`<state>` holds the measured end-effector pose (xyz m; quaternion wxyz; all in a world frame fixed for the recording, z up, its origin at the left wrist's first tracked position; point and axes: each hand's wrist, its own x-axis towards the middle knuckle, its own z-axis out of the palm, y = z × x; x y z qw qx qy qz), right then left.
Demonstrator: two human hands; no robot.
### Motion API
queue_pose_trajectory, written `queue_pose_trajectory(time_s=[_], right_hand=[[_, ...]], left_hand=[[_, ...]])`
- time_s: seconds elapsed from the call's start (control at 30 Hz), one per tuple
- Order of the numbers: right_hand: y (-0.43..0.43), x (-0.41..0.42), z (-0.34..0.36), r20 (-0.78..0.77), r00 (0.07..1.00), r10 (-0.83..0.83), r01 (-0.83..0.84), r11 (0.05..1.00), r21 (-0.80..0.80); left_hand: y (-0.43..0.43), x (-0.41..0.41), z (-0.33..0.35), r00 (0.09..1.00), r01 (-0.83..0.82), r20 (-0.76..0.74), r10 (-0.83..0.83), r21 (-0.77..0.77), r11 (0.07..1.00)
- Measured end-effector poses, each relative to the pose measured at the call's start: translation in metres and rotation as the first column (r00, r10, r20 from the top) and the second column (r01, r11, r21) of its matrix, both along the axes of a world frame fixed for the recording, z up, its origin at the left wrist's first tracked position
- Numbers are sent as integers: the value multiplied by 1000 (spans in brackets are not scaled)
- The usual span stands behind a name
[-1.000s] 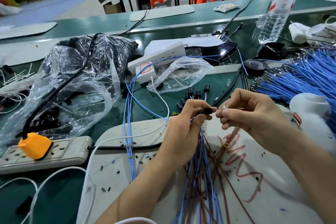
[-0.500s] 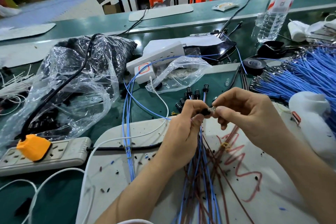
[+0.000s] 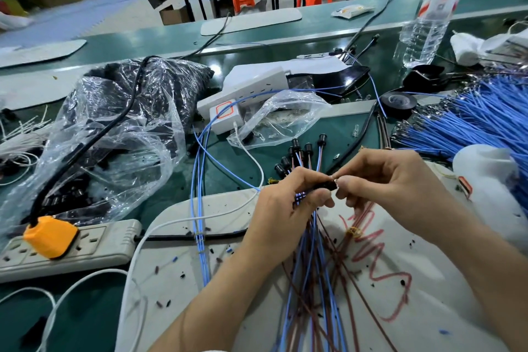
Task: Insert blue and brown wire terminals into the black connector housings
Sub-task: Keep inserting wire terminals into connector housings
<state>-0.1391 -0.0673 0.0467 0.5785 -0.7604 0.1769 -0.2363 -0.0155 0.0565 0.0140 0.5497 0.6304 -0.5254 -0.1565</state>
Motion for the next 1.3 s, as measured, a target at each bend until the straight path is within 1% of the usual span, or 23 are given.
queue_pose_trajectory(time_s=[0.1, 0.17, 0.23, 0.3, 0.4, 0.47, 0.57, 0.67, 0.77, 0.83, 0.93, 1.0, 1.17, 1.3], right_hand=[[-1, -1, 2, 8, 999, 44, -45, 993, 111], [-1, -1, 2, 9, 998, 68, -68, 982, 177], [0, 0, 0, 1, 997, 80, -79, 976, 204], [-1, 1, -1, -5, 996, 85, -82, 977, 196], [-2, 2, 0, -27, 996, 89, -84, 986, 147], [-4, 1, 0, -46, 995, 87, -79, 984, 162], [-5, 0, 2, -75, 991, 112, -88, 960, 267], [-6, -1, 3, -69, 987, 142, -104, 914, 391], [-7, -1, 2, -63, 987, 148, -107, 896, 432], [-7, -1, 1, -60, 987, 148, -111, 906, 407], [-7, -1, 1, -58, 989, 139, -112, 938, 328], [-7, -1, 1, -57, 988, 144, -119, 943, 310], [-8, -1, 2, -74, 991, 110, -90, 968, 233], [-8, -1, 2, -75, 992, 100, -82, 972, 218]], left_hand=[[1, 0, 0, 987, 44, -152, -45, -10, 999], [1, 0, -1, 977, 57, -203, -59, -13, 998], [0, 0, -2, 967, 75, -243, -76, -13, 997], [0, 1, -3, 957, 77, -280, -79, -17, 997], [-1, 2, -4, 949, 80, -306, -78, -6, 997], [-3, 2, -5, 946, 81, -316, -79, -6, 997], [-3, 2, -6, 948, 81, -308, -80, -10, 997], [-3, 1, -6, 943, 87, -319, -90, -22, 996], [-3, 2, -6, 942, 81, -324, -86, -26, 996], [-3, 2, -7, 947, 76, -312, -79, -20, 997], [-2, 2, -7, 956, 65, -287, -63, -3, 998], [-2, 2, -7, 956, 67, -288, -63, 4, 998], [-2, 1, -5, 960, 80, -270, -72, 16, 997], [-2, 1, -4, 963, 88, -259, -81, 15, 996]])
